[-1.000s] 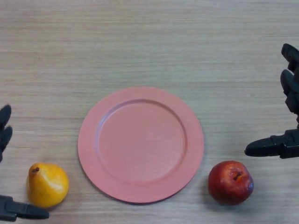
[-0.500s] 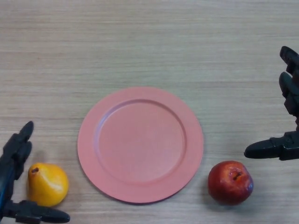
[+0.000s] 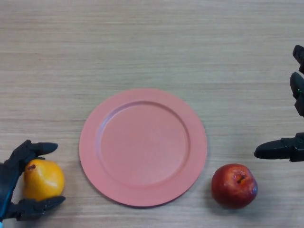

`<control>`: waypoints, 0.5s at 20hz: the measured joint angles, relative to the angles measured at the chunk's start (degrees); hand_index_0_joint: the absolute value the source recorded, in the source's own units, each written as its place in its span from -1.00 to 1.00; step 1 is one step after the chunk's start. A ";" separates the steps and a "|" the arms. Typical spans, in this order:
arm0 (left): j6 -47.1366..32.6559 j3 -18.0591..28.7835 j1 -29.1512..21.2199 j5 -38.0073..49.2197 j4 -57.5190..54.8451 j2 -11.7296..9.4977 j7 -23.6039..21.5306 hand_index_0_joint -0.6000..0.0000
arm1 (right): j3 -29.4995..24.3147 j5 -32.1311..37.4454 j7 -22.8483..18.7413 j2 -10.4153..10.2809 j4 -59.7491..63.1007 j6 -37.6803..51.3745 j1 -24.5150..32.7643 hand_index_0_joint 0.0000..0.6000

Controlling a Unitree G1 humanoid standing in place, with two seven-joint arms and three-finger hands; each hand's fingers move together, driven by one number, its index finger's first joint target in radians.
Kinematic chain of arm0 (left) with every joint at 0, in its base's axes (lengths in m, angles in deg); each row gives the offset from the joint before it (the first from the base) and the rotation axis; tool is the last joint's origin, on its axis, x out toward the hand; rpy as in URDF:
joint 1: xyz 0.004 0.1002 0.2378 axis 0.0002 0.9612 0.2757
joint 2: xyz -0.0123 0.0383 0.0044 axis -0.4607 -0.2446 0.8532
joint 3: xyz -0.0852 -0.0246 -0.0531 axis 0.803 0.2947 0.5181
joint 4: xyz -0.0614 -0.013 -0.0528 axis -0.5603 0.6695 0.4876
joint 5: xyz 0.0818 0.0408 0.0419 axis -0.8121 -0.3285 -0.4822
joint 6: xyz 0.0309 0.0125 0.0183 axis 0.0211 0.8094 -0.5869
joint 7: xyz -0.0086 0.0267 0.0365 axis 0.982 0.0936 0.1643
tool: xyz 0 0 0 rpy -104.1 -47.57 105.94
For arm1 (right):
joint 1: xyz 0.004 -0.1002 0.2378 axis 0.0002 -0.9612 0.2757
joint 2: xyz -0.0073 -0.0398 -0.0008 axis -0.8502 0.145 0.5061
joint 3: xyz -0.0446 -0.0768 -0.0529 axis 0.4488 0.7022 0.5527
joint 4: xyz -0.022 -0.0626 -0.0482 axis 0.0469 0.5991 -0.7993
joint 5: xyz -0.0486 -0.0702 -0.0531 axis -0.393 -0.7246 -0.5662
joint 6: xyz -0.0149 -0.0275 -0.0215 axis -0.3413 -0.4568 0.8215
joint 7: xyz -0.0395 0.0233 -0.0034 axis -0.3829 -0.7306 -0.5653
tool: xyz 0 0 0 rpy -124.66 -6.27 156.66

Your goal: Pick up the yellow pear and place it on the plate

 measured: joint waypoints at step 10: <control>3.15 0.44 -0.86 -1.52 -17.29 -0.01 4.60 -1.00 | -0.01 0.04 -0.28 0.01 -0.96 -0.07 0.03 -1.00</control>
